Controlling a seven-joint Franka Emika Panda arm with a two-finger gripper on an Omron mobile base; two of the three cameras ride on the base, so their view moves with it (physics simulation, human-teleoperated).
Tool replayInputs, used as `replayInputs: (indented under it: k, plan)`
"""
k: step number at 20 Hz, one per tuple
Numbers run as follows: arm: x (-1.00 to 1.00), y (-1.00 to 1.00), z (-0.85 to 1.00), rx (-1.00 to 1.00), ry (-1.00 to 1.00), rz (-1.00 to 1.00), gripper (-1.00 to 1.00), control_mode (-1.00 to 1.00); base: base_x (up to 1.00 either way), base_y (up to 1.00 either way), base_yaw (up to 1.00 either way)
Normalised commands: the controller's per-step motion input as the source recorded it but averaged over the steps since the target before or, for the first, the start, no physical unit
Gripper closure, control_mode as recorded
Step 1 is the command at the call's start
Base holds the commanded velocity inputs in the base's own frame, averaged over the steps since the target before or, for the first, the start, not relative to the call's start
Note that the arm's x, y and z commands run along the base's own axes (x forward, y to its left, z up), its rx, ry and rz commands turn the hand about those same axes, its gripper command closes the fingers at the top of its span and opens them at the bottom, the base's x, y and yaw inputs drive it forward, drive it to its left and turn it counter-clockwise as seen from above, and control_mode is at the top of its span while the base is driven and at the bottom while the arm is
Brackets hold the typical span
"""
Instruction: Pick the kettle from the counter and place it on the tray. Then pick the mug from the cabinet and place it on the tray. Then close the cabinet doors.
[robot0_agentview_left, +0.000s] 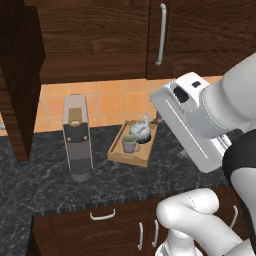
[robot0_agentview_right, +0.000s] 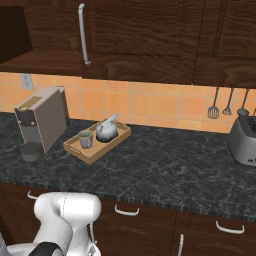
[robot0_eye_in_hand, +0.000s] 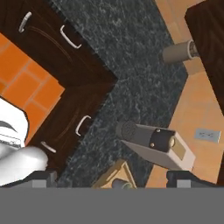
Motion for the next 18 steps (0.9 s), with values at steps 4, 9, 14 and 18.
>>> replayInputs:
  k: [4,9,14,18]
  plan:
    - [0.06,0.44,-0.28,0.14,-0.09,0.03,-1.00,-1.00,0.00,0.00,0.00]
    - [0.09,0.47,-0.31,0.19,-0.25,0.00,-1.00,-1.00,0.00,0.00,0.00]
    - [-0.11,0.32,-0.05,0.21,-0.22,0.00,-1.00,-1.00,0.00,0.00,0.00]
    - [-0.13,0.38,0.04,0.21,-0.03,0.01,-1.00,-1.00,0.00,0.00,0.00]
